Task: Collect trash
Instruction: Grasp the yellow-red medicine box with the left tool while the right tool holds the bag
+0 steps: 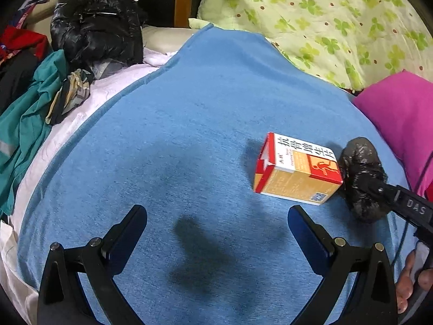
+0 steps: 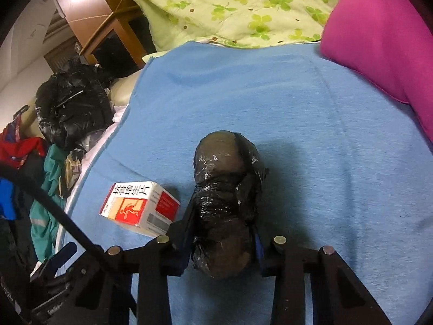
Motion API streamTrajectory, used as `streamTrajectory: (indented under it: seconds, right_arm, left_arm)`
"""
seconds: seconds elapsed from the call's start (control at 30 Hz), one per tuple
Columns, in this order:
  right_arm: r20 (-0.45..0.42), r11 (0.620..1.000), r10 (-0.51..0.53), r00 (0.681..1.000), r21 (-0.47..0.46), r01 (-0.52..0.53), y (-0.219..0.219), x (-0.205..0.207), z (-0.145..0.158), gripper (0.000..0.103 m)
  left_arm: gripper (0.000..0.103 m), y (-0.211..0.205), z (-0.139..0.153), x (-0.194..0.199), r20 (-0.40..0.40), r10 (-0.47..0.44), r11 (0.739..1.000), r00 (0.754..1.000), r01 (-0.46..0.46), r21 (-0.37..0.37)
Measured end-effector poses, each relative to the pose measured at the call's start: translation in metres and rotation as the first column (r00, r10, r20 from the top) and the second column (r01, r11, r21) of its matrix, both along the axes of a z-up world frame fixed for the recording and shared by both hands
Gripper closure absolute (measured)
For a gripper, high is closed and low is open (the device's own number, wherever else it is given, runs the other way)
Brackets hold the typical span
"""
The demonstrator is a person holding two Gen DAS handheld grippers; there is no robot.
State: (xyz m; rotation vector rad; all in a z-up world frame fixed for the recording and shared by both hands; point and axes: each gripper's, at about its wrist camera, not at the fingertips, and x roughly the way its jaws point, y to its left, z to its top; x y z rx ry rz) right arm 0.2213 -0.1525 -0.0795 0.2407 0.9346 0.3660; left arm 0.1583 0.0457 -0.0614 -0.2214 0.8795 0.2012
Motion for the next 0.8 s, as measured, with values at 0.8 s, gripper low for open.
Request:
streamTrajectory:
  seconds: [0.8]
  right_arm:
    - [-0.007, 0.998, -0.021, 1.0, 0.06, 0.021, -0.065, -0.048, 0.019, 0.065]
  left_arm:
    - [0.0, 0.008, 0.0, 0.108, 0.012, -0.643, 0.709, 0.765, 0.602, -0.366]
